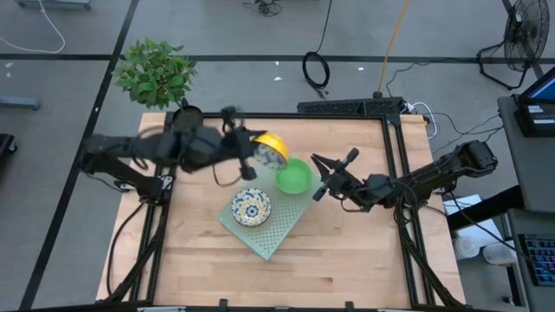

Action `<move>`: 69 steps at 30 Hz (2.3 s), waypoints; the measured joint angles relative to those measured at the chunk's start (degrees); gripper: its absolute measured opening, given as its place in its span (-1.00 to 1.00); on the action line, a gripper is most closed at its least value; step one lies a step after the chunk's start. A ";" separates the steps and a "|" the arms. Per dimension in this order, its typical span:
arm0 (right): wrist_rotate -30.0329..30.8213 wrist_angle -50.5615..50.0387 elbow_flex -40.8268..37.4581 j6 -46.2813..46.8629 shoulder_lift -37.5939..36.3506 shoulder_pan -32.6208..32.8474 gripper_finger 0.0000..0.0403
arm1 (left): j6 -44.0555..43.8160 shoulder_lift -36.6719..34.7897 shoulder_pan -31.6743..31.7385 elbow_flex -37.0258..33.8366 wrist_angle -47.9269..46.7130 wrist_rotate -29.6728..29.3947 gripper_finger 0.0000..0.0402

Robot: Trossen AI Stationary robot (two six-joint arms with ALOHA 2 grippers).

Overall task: Pick & Place Mini bowls
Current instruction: Stack the patterned bowl on the patterned bowl on the shelf

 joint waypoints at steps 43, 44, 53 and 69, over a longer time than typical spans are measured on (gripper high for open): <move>1.67 -1.96 0.04 0.55 -0.03 0.15 -0.91 | -6.45 23.74 11.86 18.44 -51.80 59.54 -0.86; 1.67 -1.97 0.03 0.56 -0.03 0.15 -0.91 | -6.70 23.97 11.87 18.44 -51.69 59.86 -0.86; 1.69 -1.99 0.04 0.51 -0.05 0.15 -0.91 | -7.56 27.25 11.80 18.44 -52.12 57.93 -0.82; 1.67 -1.97 0.04 0.58 -0.05 0.15 -0.91 | -13.74 26.00 10.60 18.42 -55.44 54.99 -0.52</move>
